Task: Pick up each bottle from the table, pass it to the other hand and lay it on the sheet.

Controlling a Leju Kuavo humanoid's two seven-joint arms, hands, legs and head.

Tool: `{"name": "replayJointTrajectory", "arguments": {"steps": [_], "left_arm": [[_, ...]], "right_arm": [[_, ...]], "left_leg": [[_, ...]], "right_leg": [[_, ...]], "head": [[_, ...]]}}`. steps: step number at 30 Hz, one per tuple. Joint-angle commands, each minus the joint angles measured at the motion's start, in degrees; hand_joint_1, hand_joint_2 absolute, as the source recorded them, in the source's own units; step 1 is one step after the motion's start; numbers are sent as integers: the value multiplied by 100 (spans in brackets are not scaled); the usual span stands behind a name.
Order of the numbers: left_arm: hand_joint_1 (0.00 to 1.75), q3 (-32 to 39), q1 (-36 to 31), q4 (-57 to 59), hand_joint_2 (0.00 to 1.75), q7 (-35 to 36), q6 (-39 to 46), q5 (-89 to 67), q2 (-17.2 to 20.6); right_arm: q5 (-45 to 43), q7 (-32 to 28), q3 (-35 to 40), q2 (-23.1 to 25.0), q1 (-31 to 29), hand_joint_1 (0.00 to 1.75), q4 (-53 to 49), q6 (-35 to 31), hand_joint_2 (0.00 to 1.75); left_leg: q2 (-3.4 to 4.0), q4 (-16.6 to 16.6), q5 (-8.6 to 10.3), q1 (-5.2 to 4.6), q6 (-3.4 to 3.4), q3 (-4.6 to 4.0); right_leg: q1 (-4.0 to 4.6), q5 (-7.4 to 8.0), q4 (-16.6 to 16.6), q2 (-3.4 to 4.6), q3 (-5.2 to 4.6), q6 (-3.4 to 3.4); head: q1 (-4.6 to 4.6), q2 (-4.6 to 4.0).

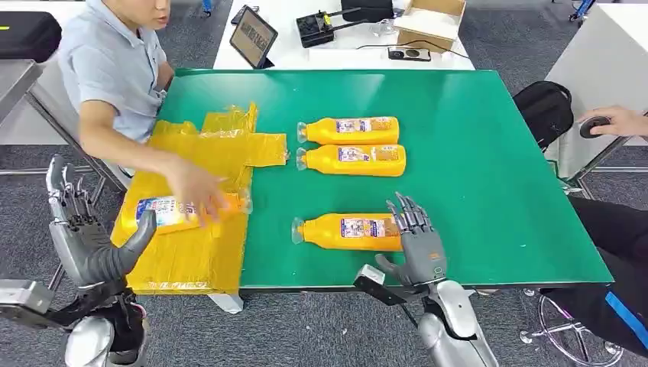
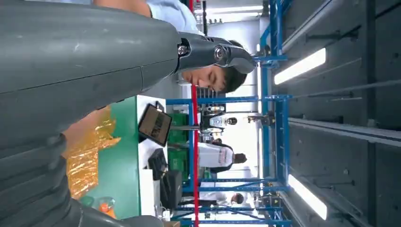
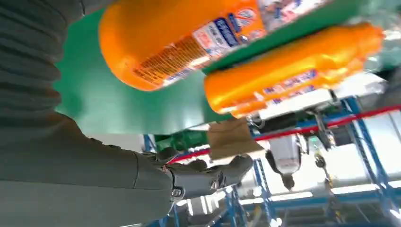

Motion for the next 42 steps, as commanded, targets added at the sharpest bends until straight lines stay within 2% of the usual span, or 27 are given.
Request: {"name": "replayJointTrajectory", "arguments": {"steps": [1, 11, 12, 20, 34, 42], "left_arm": [[0, -353, -19, 89, 175, -8, 83, -139, 33], [0, -628, -373, 666, 175, 137, 79, -90, 51], [0, -668, -446, 753, 175, 149, 75, -86, 66], [0, -752, -722, 1040, 175, 272, -15, 35, 87], [0, -784, -772, 1135, 175, 397, -119, 151, 103], [0, -834, -928, 1349, 175, 456, -160, 239, 80]], "right_arm": [[22, 294, -369, -95, -769, 0, 1510, 278, 175], [-189, 84, -511, -77, -1670, 0, 2963, 243, 175], [-291, -112, -509, -50, -1786, 0, 3138, 287, 175], [-75, -248, -155, 51, -2202, 0, 3608, 432, 175], [40, -250, 20, 69, -2270, 0, 3775, 549, 175], [188, -251, 331, 159, -2366, 3, 4192, 976, 175]], "left_leg": [[5, -5, -7, 0, 11, 25], [0, -6, 2, -3, 7, 18], [3, -6, 1, -2, 7, 21], [2, -3, 3, -3, 6, 10], [6, -6, -1, -2, 10, 24], [0, -4, 3, 0, 6, 18]], "right_leg": [[4, -3, -11, -2, 27, -14], [1, 1, -7, -5, 18, -11], [1, 1, -7, -2, 19, -11], [-1, 3, -1, 0, 10, -6], [3, 0, -5, -1, 24, -15], [3, 1, -4, -3, 17, -8]], "head": [[2, 0], [0, 0], [0, 0], [2, 0], [2, 0], [2, 0]]}}
